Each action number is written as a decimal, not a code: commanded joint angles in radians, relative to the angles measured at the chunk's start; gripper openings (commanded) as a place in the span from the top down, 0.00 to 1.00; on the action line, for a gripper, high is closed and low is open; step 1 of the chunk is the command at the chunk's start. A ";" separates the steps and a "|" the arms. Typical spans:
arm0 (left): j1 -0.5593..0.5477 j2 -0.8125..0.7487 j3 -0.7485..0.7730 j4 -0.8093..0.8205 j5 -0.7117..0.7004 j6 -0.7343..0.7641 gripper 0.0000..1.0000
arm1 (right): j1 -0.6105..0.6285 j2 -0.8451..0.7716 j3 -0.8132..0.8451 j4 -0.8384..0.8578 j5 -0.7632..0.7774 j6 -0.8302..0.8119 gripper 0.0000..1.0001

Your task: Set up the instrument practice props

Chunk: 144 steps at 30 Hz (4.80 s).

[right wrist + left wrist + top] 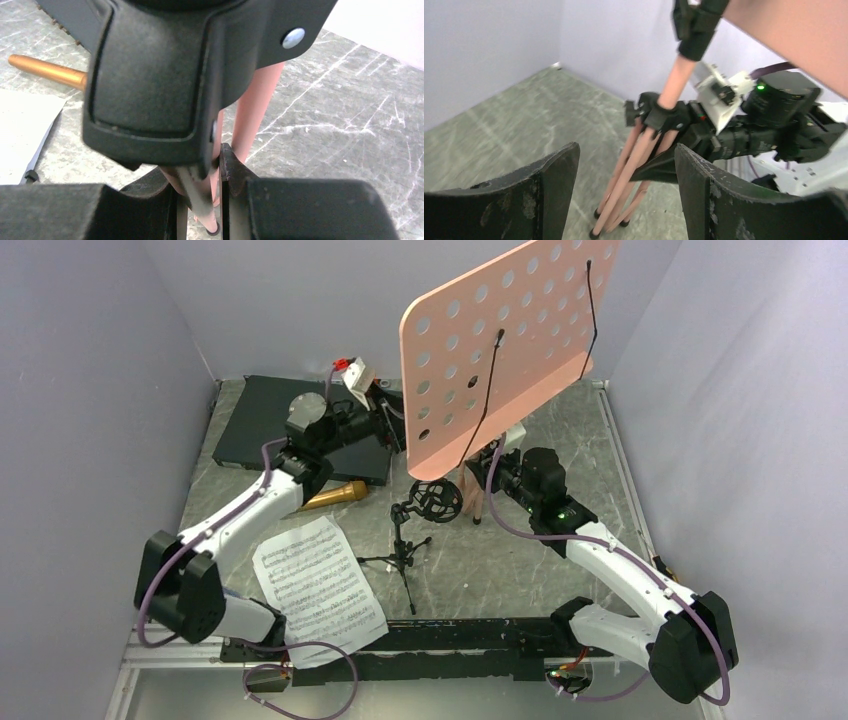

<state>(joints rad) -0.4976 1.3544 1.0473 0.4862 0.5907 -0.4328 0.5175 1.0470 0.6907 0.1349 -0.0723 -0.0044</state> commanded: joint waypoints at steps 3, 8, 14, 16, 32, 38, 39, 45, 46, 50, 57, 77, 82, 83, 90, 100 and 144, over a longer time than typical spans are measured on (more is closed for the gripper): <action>-0.001 0.166 0.155 0.354 0.349 -0.198 0.28 | 0.010 -0.011 0.011 -0.076 -0.141 0.014 1.00; -0.002 0.319 0.265 0.546 0.435 -0.391 0.39 | 0.013 -0.017 0.006 -0.082 -0.168 0.012 1.00; -0.046 0.394 0.352 0.516 0.469 -0.372 0.39 | 0.015 -0.022 0.011 -0.096 -0.187 0.012 1.00; -0.074 0.388 0.367 0.437 0.465 -0.304 0.38 | 0.016 -0.021 0.013 -0.098 -0.191 0.012 1.00; -0.137 0.443 0.446 0.367 0.444 -0.207 0.59 | 0.016 0.003 0.025 -0.108 -0.269 -0.008 1.00; -0.150 0.432 0.424 0.377 0.448 -0.192 0.63 | 0.016 0.008 0.035 -0.111 -0.279 -0.009 1.00; -0.153 0.428 0.420 0.370 0.439 -0.185 0.66 | 0.016 0.011 0.036 -0.110 -0.283 -0.006 1.00; -0.156 0.394 0.399 0.311 0.394 -0.141 0.95 | 0.016 0.007 0.033 -0.115 -0.266 0.003 1.00; -0.156 0.381 0.390 0.293 0.379 -0.124 0.97 | 0.017 0.004 0.030 -0.115 -0.260 0.015 1.00; -0.158 0.324 0.356 0.227 0.317 -0.051 0.97 | 0.016 -0.004 0.024 -0.128 -0.229 0.036 1.00; -0.180 0.235 0.310 0.076 0.177 0.090 0.97 | 0.016 -0.020 0.019 -0.163 -0.142 0.070 0.58; -0.196 0.216 0.313 0.008 0.110 0.108 0.97 | 0.016 -0.182 -0.095 -0.164 -0.086 0.134 0.41; -0.200 0.225 0.322 0.003 0.118 0.105 0.97 | 0.018 -0.136 -0.058 -0.140 -0.094 0.127 0.43; -0.202 0.226 0.325 -0.002 0.119 0.105 0.97 | 0.017 -0.122 -0.046 -0.143 -0.095 0.122 0.46; -0.203 0.226 0.344 -0.044 0.121 0.113 0.97 | 0.018 -0.075 -0.009 -0.138 -0.056 0.127 0.73; -0.203 0.212 0.338 -0.046 0.117 0.116 0.97 | 0.016 -0.089 -0.002 -0.152 -0.010 0.134 0.69; -0.205 0.180 0.456 0.004 0.075 0.046 0.97 | 0.016 -0.108 -0.015 -0.141 0.121 0.110 1.00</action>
<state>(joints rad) -0.6945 1.6051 1.4086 0.3744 0.6479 -0.2989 0.5430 0.9531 0.6926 -0.0219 -0.0345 0.0643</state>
